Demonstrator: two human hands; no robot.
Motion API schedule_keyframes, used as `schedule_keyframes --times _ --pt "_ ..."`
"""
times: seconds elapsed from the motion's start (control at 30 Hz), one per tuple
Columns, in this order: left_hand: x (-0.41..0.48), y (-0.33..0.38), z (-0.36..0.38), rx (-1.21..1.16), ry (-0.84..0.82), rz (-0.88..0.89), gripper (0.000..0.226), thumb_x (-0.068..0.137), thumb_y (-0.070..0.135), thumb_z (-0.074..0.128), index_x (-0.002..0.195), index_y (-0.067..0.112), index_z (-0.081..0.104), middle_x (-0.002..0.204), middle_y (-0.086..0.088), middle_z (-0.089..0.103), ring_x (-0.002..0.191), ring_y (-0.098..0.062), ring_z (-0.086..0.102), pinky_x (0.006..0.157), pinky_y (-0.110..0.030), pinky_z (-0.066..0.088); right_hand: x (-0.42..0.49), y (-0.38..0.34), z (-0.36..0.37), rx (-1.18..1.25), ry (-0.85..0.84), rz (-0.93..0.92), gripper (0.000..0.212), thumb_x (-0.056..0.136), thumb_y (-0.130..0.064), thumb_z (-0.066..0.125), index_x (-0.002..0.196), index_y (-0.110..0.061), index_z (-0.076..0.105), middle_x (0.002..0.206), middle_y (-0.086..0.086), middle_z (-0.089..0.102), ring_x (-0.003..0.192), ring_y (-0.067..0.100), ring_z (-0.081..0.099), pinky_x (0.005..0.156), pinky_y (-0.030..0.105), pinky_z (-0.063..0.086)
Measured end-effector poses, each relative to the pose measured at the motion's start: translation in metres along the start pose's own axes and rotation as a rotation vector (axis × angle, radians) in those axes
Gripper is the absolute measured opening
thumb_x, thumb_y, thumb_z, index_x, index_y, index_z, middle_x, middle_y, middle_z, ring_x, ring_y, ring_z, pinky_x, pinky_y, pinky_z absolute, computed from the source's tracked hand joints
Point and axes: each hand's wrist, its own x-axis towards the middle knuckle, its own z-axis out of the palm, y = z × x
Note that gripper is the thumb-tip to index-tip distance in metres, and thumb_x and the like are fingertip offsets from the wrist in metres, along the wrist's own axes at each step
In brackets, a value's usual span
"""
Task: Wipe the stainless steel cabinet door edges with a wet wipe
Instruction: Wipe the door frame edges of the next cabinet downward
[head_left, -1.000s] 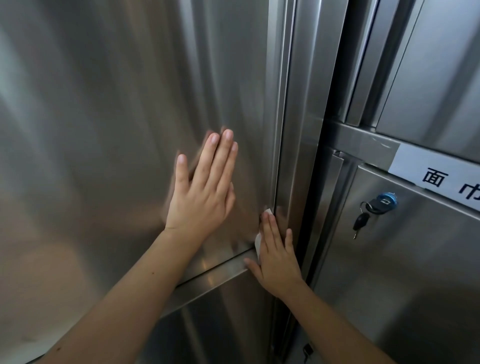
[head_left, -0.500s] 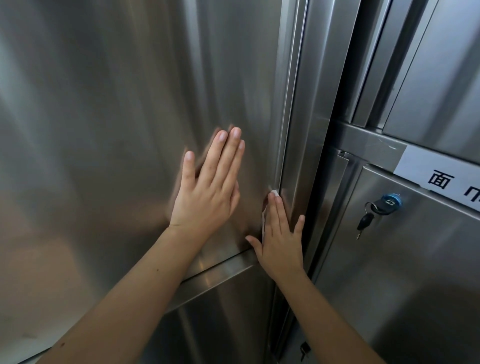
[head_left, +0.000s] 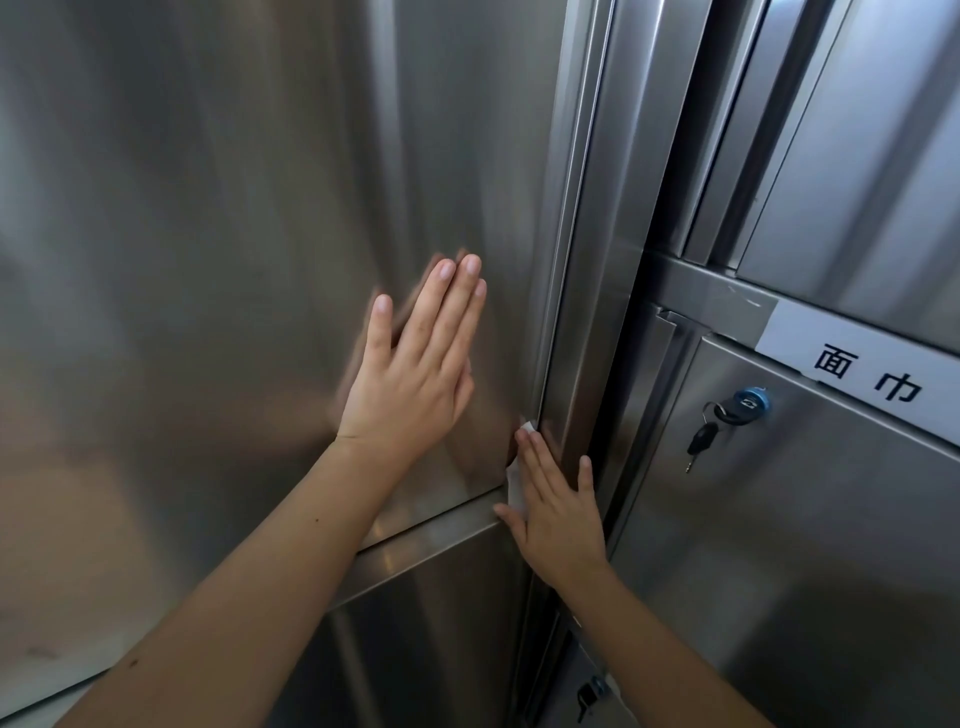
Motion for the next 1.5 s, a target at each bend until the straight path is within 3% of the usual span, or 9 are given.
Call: schedule_keyframes --times 0.17,0.3,0.5,0.7,1.0,1.1,1.27,1.5 --pt "0.000 0.000 0.000 -0.009 -0.005 0.003 0.062 0.092 0.032 0.033 0.147 0.007 0.022 0.152 -0.004 0.016 0.139 -0.017 0.018 0.108 -0.049 0.007 0.004 -0.003 -0.001 -0.033 0.033 0.030 0.077 0.095 -0.049 -0.011 0.138 -0.010 0.039 0.156 0.001 0.005 0.138 0.014 0.028 0.109 0.049 0.012" --pt "-0.001 0.001 0.001 -0.006 -0.006 0.006 0.062 0.092 0.033 0.032 0.148 0.007 0.020 0.152 -0.003 0.014 0.139 -0.016 0.017 0.108 -0.049 0.006 0.005 -0.004 0.003 -0.047 0.039 0.052 0.079 0.095 -0.050 -0.010 0.138 -0.008 0.041 0.151 0.005 0.028 0.137 0.016 0.030 0.108 0.054 0.021" --pt "-0.002 0.002 0.003 0.001 -0.014 0.006 0.063 0.093 0.033 0.031 0.148 0.007 0.018 0.152 -0.003 0.013 0.139 -0.016 0.015 0.108 -0.049 0.006 -0.001 -0.001 0.011 -0.073 0.031 0.009 0.079 0.096 -0.052 -0.004 0.136 -0.005 0.044 0.149 0.006 0.033 0.136 0.018 0.033 0.103 0.057 0.020" --pt "-0.001 0.001 0.001 0.016 -0.013 0.006 0.064 0.092 0.033 0.033 0.148 0.007 0.018 0.152 -0.003 0.013 0.139 -0.016 0.015 0.107 -0.049 0.006 0.008 0.003 0.007 -0.145 0.063 -0.005 0.077 0.095 -0.050 -0.007 0.140 -0.007 0.038 0.151 0.006 0.023 0.140 0.016 0.023 0.111 0.049 0.000" --pt "-0.001 0.000 0.000 0.005 -0.009 0.005 0.063 0.093 0.033 0.032 0.148 0.007 0.020 0.152 -0.003 0.016 0.139 -0.015 0.018 0.108 -0.048 0.009 0.020 0.004 0.001 -0.400 0.206 0.028 0.067 0.093 -0.048 0.001 0.147 -0.013 0.020 0.155 0.001 0.010 0.141 0.009 0.003 0.110 0.053 -0.002" --pt "-0.001 0.000 0.000 -0.010 -0.001 0.007 0.061 0.093 0.033 0.031 0.148 0.007 0.020 0.152 -0.002 0.017 0.139 -0.015 0.019 0.109 -0.047 0.009 0.024 0.004 -0.008 -0.432 0.278 0.041 0.065 0.093 -0.048 0.003 0.146 -0.015 0.021 0.154 0.000 0.011 0.140 0.009 0.004 0.110 0.053 -0.001" --pt "0.000 -0.002 0.000 -0.044 -0.002 0.006 0.060 0.094 0.031 0.029 0.148 0.007 0.019 0.152 -0.003 0.018 0.139 -0.016 0.019 0.109 -0.047 0.009 0.033 0.004 -0.029 -0.344 0.393 0.067 0.065 0.091 -0.047 0.009 0.144 -0.016 0.029 0.153 0.001 0.016 0.140 0.010 0.016 0.106 0.049 0.028" --pt "-0.001 -0.002 0.000 -0.090 0.015 -0.005 0.059 0.094 0.030 0.028 0.147 0.006 0.021 0.152 -0.005 0.020 0.139 -0.017 0.020 0.109 -0.047 0.010 0.041 0.005 -0.047 -0.246 0.535 0.059 0.061 0.090 -0.045 0.024 0.140 -0.011 0.034 0.148 0.002 0.027 0.135 0.012 0.031 0.100 0.054 0.036"
